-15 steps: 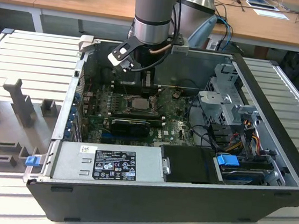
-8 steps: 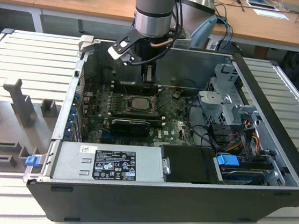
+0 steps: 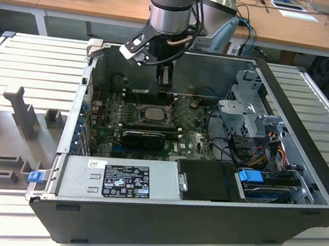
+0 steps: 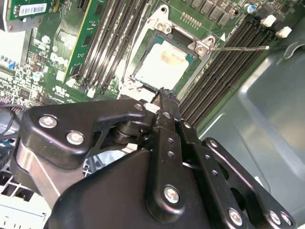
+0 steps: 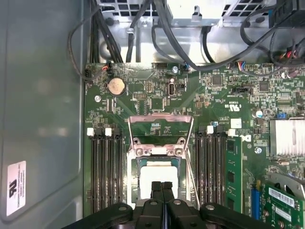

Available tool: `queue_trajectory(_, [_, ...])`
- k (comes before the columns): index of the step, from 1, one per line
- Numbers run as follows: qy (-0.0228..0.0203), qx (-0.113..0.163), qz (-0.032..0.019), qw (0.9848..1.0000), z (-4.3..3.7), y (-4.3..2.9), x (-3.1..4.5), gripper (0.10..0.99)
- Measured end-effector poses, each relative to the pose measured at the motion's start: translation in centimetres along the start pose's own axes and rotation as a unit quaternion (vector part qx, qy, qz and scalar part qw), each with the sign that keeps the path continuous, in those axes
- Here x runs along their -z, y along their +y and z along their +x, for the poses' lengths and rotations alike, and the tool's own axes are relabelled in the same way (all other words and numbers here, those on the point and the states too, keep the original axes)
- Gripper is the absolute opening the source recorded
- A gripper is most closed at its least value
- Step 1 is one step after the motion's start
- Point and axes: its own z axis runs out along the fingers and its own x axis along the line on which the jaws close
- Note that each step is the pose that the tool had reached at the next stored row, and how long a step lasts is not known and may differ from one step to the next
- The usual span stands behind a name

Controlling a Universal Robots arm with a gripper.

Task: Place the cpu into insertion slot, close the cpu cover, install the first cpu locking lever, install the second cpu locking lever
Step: 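Close the cpu cover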

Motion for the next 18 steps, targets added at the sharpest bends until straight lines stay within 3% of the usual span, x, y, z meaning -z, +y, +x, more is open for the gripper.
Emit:
queue_trajectory(4, [-0.0001,0.0,0.0003,1.0,0.0,0.89,0.2,0.106])
queue_trajectory(8, [0.0,0.0,0.0004,1.0,0.02,1.35,0.82,0.106])
queue_trajectory(11, [-0.0001,0.0,0.0007,1.0,0.02,2.05,0.78,0.106])
queue_trajectory(18, [-0.0001,0.0,0.0009,1.0,0.02,2.88,0.73,0.106])
